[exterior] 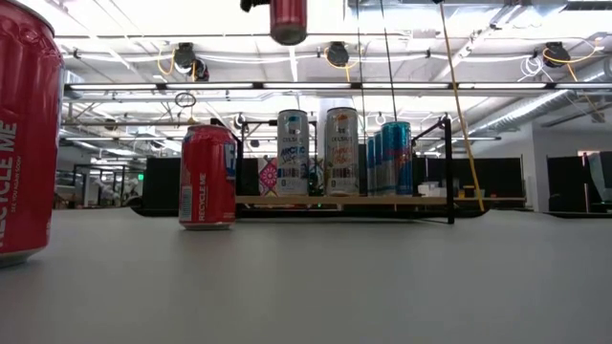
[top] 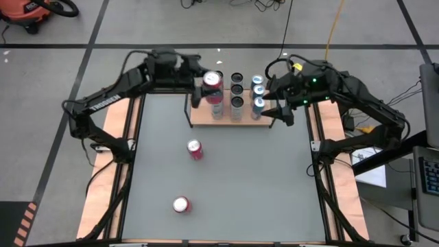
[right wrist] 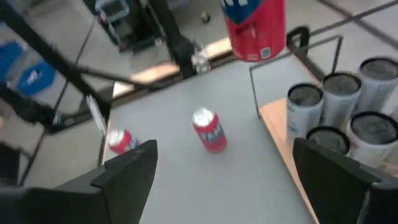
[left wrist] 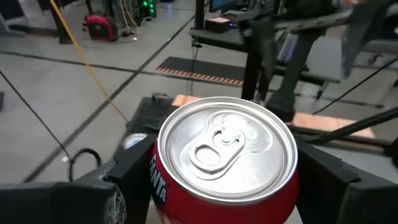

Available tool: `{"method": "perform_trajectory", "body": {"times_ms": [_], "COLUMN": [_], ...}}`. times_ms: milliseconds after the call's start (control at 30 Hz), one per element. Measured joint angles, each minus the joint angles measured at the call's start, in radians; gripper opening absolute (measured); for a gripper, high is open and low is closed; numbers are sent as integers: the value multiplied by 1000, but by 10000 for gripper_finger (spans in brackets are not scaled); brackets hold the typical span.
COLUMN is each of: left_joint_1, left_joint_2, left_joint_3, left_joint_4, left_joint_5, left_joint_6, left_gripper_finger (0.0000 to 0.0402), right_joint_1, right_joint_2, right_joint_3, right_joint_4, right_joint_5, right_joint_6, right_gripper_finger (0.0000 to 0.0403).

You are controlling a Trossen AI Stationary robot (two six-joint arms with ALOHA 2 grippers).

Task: Place canned beverage on shelf
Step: Put the middle right red soda can on the shelf

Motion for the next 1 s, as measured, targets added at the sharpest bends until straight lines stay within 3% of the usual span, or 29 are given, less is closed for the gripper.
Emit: {"method": "perform_trajectory", "body": {"times_ms": [433,667,1000], "left_joint_1": [385,487,561], "left_joint_2": [-30,4,104], "left_joint_3": [1,1,1], "left_joint_4": [-38,-129,-301], "left_joint_5": [524,618,673], "left_joint_6": [117,243,403], "left_gripper_finger": [285,285,285], "right_joint_1": [11,40,39], "right_joint_2": [-3,-3,-8], "right_joint_3": [-1,-1,-1], "right_joint_4": [196,201,188], "right_joint_5": [16,15,15], "right_joint_6": [239,327,282], "right_gripper_finger": [336,336,336]}}
